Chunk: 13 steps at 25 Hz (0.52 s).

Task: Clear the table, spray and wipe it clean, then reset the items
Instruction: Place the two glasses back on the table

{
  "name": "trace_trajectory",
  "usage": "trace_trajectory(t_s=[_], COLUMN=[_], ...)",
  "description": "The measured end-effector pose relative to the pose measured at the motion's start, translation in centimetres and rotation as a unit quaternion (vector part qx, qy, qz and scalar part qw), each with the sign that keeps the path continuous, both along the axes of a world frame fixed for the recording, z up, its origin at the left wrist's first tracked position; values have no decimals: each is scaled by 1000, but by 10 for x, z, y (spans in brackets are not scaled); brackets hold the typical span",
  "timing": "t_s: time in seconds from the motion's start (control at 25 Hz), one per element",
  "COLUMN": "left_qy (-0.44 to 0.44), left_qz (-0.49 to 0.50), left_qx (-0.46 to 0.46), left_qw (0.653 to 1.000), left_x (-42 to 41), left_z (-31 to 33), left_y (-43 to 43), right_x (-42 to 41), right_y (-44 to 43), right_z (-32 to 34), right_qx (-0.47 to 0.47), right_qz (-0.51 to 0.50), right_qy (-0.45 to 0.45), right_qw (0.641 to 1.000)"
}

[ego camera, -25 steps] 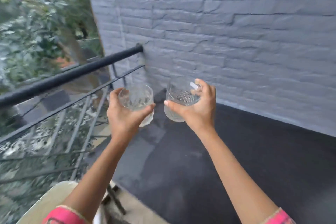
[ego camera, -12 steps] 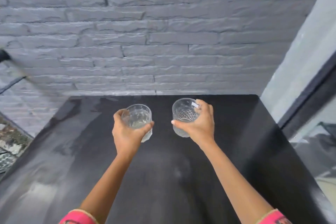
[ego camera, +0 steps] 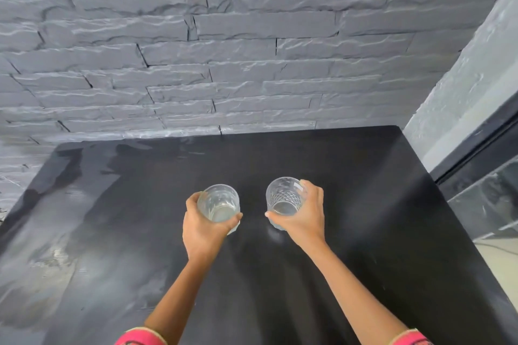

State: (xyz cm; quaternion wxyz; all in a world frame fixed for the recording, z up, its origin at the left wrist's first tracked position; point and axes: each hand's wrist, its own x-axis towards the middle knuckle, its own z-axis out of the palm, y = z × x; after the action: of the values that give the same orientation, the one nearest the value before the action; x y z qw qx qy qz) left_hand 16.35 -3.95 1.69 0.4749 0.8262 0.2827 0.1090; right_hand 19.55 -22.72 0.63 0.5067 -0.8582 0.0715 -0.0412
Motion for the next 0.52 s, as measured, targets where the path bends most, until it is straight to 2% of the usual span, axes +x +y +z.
trace_trajectory(t_s=[0.52], left_qy=[31], left_qz=[-19], left_qx=[3], left_qw=[999], left_x=[14], left_z=[-25], left_y=[10], right_x=[3], right_y=[13], right_z=[-25], right_qx=[-10], right_qz=[5], right_qy=[3], right_qw=[1000])
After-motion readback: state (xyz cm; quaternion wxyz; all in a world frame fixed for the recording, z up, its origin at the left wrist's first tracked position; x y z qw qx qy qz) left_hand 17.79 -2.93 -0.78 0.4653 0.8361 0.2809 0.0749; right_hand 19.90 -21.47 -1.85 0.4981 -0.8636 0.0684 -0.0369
